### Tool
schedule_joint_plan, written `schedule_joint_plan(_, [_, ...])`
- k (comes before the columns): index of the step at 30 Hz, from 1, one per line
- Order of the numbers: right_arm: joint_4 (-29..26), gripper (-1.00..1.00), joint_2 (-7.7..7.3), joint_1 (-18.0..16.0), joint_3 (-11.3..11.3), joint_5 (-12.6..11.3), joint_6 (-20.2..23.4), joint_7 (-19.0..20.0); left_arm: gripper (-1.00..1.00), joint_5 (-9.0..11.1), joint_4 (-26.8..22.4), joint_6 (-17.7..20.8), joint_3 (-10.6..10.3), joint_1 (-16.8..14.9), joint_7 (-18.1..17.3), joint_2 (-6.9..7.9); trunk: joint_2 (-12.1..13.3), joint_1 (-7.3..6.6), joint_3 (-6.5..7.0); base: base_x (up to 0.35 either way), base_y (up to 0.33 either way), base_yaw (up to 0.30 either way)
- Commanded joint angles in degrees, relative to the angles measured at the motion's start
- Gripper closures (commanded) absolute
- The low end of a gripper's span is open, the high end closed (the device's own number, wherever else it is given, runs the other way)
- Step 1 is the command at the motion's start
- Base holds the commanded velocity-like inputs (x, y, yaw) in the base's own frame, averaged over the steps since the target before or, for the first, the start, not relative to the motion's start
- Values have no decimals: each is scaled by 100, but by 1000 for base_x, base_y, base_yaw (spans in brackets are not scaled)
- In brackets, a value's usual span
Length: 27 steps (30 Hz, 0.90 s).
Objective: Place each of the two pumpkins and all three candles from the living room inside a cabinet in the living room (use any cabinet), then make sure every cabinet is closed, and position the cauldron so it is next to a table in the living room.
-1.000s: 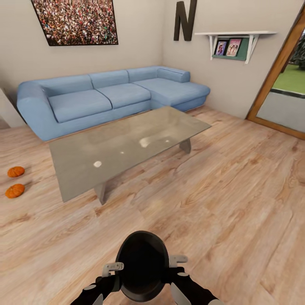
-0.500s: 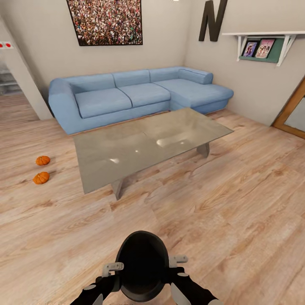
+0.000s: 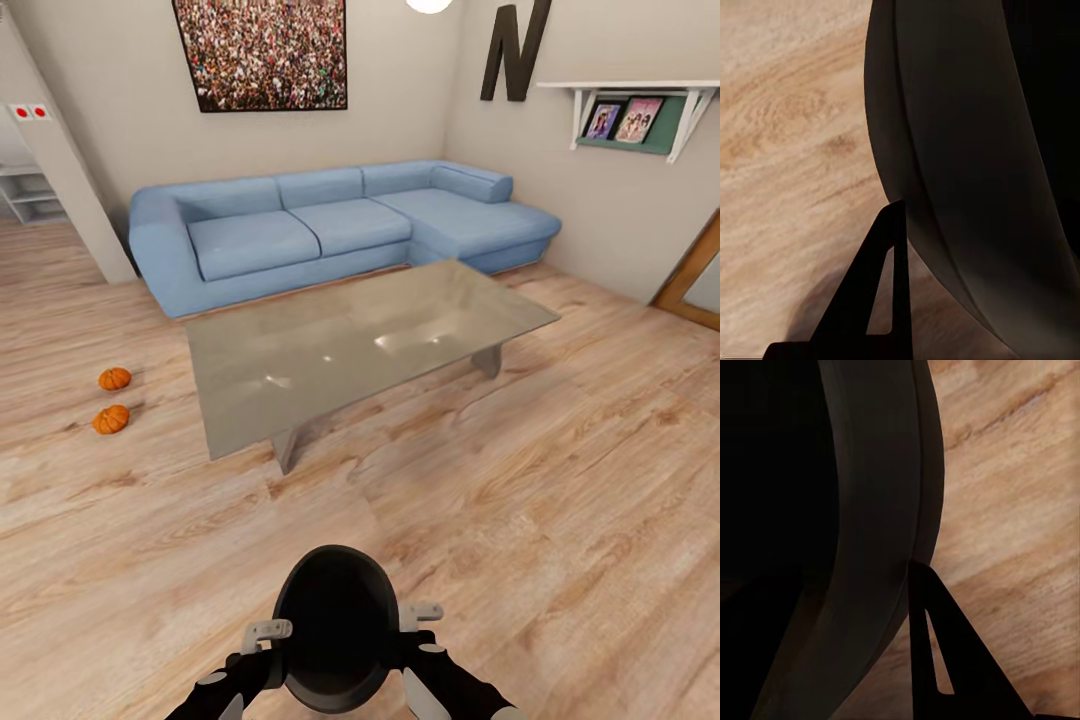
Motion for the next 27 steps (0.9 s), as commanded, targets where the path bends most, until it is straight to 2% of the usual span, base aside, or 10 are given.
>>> schedule_joint_plan(1, [-166, 100, -4, -5, 91, -7, -357, -26, 100, 136, -7, 16, -73, -3, 43, 10, 39, -23, 11, 0, 0, 134])
schedule_joint_plan(3, [-166, 100, -2, -5, 95, -7, -353, -27, 100, 136, -7, 16, -73, -3, 43, 8, 120, -67, 38, 0, 0, 179])
schedule_joint_plan(13, [-167, 100, 1, -5, 100, -7, -351, -24, 100, 136, -7, 12, -71, -3, 43, 9, 120, -67, -12, 25, 8, 212])
schedule_joint_plan(21, [-167, 100, 4, -5, 100, -7, -360, -20, 100, 136, -7, 16, -71, -3, 46, 8, 120, -67, -17, 250, 128, 40])
schedule_joint_plan(27, [-167, 100, 5, -5, 100, -7, -352, -19, 100, 136, -7, 16, -75, -3, 43, 8, 120, -67, -17, 293, 121, 230])
